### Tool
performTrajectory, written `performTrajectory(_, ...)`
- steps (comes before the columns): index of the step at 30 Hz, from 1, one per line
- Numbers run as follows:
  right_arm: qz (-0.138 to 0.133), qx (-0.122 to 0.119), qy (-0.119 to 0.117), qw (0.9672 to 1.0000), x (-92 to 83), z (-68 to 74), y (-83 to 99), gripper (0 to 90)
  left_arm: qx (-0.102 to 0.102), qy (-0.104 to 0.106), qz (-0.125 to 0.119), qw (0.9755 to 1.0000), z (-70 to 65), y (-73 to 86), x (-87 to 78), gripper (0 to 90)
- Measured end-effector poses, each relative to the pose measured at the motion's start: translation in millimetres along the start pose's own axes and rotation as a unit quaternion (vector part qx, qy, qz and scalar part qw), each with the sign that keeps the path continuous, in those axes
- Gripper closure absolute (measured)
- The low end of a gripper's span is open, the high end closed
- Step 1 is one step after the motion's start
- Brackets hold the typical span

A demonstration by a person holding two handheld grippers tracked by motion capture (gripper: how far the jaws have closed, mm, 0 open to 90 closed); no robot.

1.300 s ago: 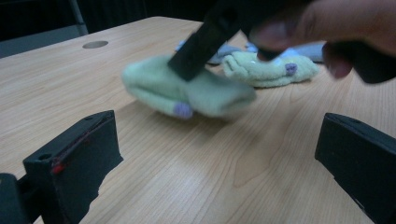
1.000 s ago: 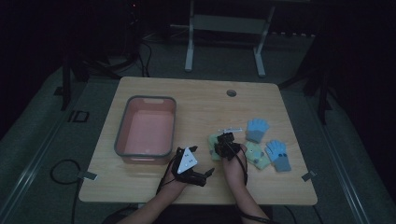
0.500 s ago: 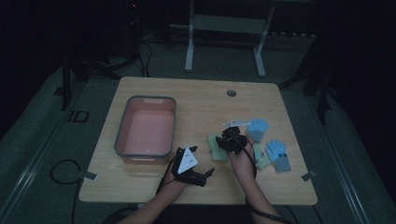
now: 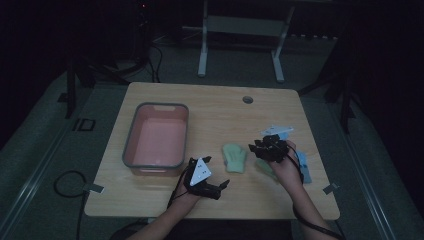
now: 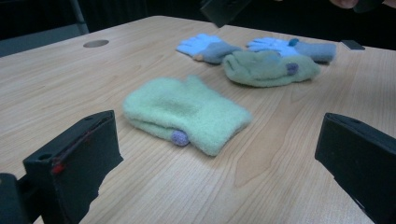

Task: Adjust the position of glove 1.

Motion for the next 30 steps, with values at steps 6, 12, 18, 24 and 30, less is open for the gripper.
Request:
performTrajectory(6, 0.001, -0.002, 0.000, 1.0000, -10.7, -15.9, 13.6, 65.3, 0.003, -0.002, 0.001, 1.0000, -0.3, 0.1, 0.0, 0.1)
performTrajectory(12, -0.001, 0.003, -0.006, 1.0000, -15.9, -28.7, 26.6, 65.2, -0.001, 0.000, 0.000, 1.0000, 0.4, 0.1, -0.1, 0.1)
performTrajectory(18, 0.013, 0.000, -0.008, 0.9999, -15.4, -41.3, 44.2, 65.2, 0.002, -0.002, 0.000, 1.0000, -0.1, 0.0, -0.1, 0.1)
performTrajectory(24, 0.027, -0.020, -0.018, 0.9992, -15.4, -50.5, 62.2, 62.2, 0.004, -0.003, 0.000, 1.0000, -0.3, 0.1, -0.1, 0.1)
performTrajectory(30, 0.040, -0.043, -0.033, 0.9977, -15.2, -54.9, 75.8, 61.8, 0.004, -0.004, 0.000, 1.0000, -0.2, 0.0, -0.1, 0.1)
Point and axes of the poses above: each handheld gripper's, and its own axes: x roughly forward along the jaws, y roughly out of its underside, z roughly to its left, the point moved 10 cm from there along x, roughly forward along the jaws, and after that the axes turned 10 degrees about z, right-handed, at the moved point
